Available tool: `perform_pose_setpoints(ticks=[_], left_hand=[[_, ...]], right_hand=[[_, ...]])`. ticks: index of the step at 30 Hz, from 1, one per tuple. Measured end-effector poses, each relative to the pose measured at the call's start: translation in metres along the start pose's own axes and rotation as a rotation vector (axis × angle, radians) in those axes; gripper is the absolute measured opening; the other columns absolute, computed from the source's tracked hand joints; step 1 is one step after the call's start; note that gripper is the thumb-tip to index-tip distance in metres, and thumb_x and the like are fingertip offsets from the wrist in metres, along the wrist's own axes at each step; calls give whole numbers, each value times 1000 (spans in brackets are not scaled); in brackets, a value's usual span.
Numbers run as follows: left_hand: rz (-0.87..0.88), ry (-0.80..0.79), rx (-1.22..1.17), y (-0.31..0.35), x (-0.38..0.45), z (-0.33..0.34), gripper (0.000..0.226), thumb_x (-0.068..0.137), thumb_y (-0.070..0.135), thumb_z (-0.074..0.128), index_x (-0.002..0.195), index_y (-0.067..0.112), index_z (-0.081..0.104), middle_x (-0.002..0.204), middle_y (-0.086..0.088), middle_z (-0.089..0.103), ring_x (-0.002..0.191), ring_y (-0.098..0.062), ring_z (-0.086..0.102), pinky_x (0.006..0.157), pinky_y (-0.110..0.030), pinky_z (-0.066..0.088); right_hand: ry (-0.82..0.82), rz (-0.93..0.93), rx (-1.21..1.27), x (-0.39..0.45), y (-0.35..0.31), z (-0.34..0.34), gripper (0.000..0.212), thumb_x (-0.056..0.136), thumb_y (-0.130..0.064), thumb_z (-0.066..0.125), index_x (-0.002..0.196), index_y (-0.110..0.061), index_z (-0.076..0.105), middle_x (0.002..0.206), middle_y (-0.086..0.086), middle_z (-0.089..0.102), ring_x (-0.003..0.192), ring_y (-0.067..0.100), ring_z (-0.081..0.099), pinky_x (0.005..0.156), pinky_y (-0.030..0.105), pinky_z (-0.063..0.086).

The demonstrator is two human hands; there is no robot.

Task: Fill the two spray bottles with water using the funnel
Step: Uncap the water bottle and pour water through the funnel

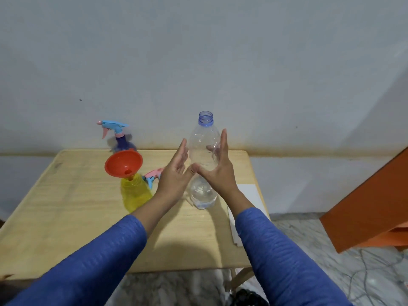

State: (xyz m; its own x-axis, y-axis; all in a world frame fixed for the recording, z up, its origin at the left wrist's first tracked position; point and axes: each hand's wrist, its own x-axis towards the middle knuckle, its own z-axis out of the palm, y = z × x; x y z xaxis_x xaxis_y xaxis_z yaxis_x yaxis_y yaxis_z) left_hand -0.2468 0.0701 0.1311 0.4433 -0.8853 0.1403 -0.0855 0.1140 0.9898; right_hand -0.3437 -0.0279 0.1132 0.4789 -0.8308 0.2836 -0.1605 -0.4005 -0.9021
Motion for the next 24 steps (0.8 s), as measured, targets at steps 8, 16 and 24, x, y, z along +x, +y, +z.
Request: perform_pose_setpoints(ticks=[8,16,24], left_hand=[[-158,655,119,-75,-87,-50,51,81,21,70,127,27,48,122,5,57,115,-15,55,92,-27,45],[-220,709,259,-100,-46,-104,88,72,32,78,144,25,28,146,1,38,133,-17,37,107,-36,35],[-245,647,195,-93,-30,-108,78,72,29,78,139,24,39,137,0,50,123,-20,48,89,-22,35]], right_hand=[[-111,-148,-138,18,-11,17,114,64,-26,85,143,-49,6,116,1,48,96,14,57,88,18,44],[-411,-193,-344,31,-49,19,114,63,-20,86,137,-57,8,92,7,48,85,28,59,80,18,51],[-686,-178,-598,34,-86,17,115,63,-25,86,136,-60,5,97,21,56,83,29,62,82,28,52]])
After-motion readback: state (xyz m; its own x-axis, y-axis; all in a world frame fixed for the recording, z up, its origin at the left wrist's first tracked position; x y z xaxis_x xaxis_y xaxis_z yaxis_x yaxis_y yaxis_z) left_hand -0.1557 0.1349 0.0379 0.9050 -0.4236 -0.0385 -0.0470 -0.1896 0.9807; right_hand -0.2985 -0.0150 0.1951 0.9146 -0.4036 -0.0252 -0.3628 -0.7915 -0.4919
